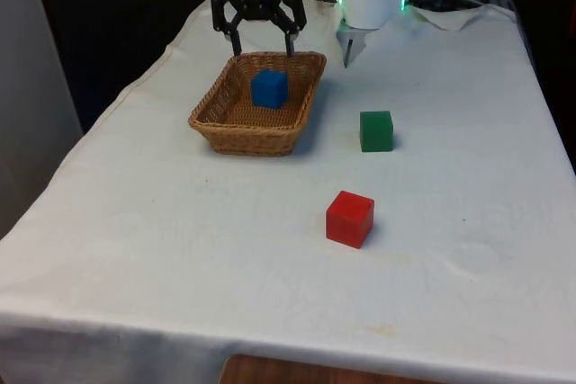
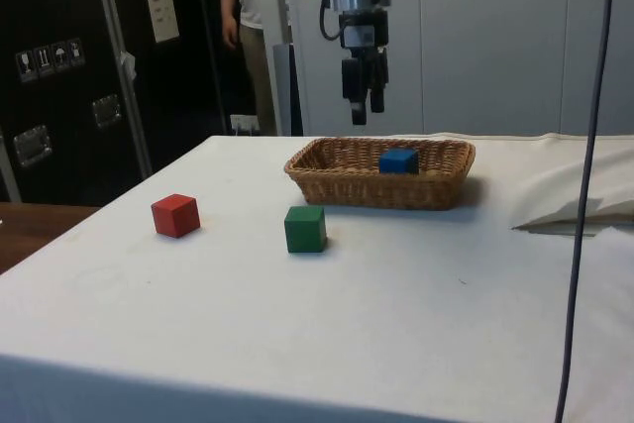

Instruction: Pick up the blue cube and place it into the basket.

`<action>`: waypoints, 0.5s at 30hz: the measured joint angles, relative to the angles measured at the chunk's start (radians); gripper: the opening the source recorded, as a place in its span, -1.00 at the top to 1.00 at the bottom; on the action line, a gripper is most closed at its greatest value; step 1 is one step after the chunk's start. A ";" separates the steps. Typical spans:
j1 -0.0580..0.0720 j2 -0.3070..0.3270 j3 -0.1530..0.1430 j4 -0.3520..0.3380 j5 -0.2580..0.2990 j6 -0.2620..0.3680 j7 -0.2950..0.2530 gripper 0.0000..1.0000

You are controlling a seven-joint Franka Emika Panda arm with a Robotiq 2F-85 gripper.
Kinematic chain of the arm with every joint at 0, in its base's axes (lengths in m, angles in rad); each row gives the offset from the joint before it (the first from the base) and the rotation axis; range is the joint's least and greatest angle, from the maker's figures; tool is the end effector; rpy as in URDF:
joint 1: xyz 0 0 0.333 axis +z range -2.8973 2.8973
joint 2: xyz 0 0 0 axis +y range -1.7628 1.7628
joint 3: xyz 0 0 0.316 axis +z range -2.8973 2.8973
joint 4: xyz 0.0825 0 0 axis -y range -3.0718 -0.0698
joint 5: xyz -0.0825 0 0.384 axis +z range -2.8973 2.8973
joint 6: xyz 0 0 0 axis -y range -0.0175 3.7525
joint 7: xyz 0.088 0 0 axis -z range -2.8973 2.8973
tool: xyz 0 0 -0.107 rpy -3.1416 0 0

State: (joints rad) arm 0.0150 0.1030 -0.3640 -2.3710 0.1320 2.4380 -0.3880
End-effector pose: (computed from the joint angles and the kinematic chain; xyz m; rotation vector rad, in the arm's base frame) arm 0.4711 -0.1722 0.2817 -3.0861 0.0952 0.0132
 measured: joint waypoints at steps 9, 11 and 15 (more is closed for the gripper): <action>0.003 -0.017 0.014 0.045 -0.001 -0.065 -0.015 -1.00; 0.004 -0.030 0.019 0.045 -0.003 -0.076 -0.015 -1.00; 0.005 -0.044 0.024 0.045 -0.004 -0.086 -0.015 -1.00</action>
State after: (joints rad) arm 0.0200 0.0590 -0.3400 -2.3260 0.1280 2.3520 -0.4030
